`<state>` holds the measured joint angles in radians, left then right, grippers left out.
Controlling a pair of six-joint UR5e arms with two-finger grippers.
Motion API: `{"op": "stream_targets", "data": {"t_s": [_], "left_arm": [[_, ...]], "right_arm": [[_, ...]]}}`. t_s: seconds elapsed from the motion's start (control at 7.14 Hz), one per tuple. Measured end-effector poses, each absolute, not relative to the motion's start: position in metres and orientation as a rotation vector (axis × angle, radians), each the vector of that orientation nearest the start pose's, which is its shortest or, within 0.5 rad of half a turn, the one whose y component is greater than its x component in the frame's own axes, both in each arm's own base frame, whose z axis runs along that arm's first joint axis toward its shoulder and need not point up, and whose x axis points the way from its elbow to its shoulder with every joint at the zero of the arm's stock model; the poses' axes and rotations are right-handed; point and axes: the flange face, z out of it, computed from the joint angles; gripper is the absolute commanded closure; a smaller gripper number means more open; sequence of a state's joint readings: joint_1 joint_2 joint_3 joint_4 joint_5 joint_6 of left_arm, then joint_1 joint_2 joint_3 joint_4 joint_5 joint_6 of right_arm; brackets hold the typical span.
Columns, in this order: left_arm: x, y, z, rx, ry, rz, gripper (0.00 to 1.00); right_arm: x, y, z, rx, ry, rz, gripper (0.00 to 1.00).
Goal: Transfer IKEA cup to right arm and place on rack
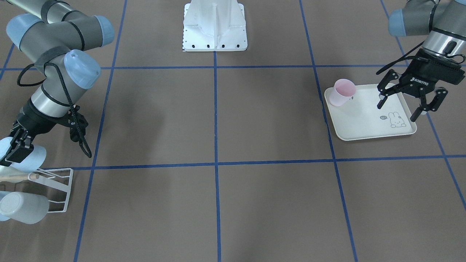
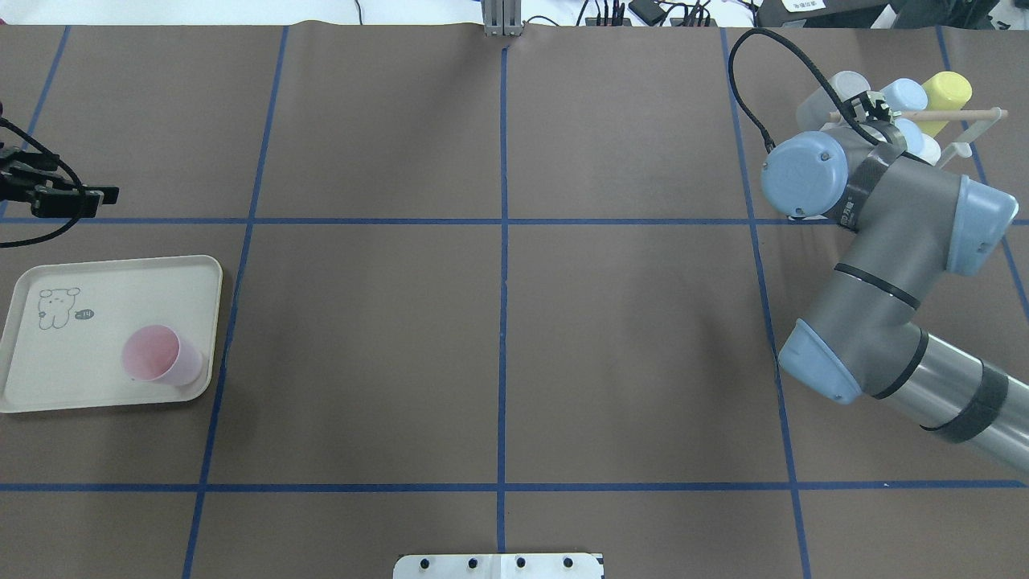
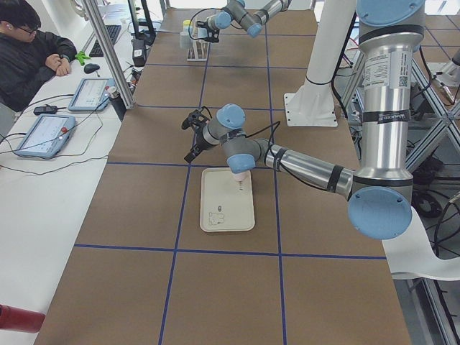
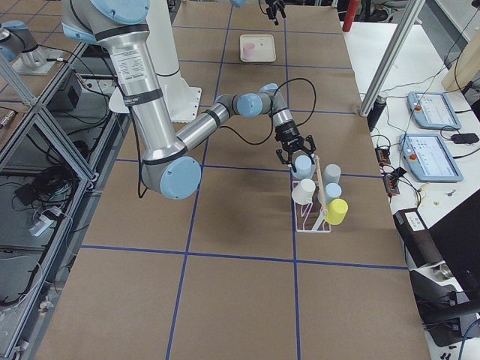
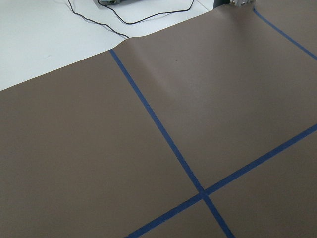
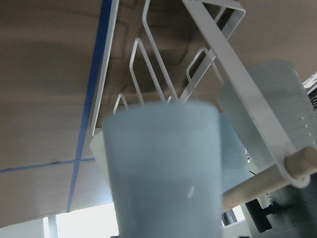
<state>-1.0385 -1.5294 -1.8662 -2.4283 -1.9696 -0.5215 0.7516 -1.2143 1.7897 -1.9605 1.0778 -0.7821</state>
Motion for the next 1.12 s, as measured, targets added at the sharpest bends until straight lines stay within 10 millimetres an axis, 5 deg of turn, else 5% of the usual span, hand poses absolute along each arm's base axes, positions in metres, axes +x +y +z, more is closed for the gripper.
{"op": "stream_targets", "data": {"t_s": [0.7, 1.12], "left_arm": [[0.170, -0.469, 0.439, 0.754, 0.874, 0.207, 0.00], [0.186, -0.462, 0.435, 0.744, 0.901, 0.213, 0.00]], "right_arm": [[-0.321, -0.536, 0.394, 0.329, 0.487, -1.388, 0.01], [-0.329, -0.519, 0.347, 0.559, 0.185, -1.168, 0.01]]}}
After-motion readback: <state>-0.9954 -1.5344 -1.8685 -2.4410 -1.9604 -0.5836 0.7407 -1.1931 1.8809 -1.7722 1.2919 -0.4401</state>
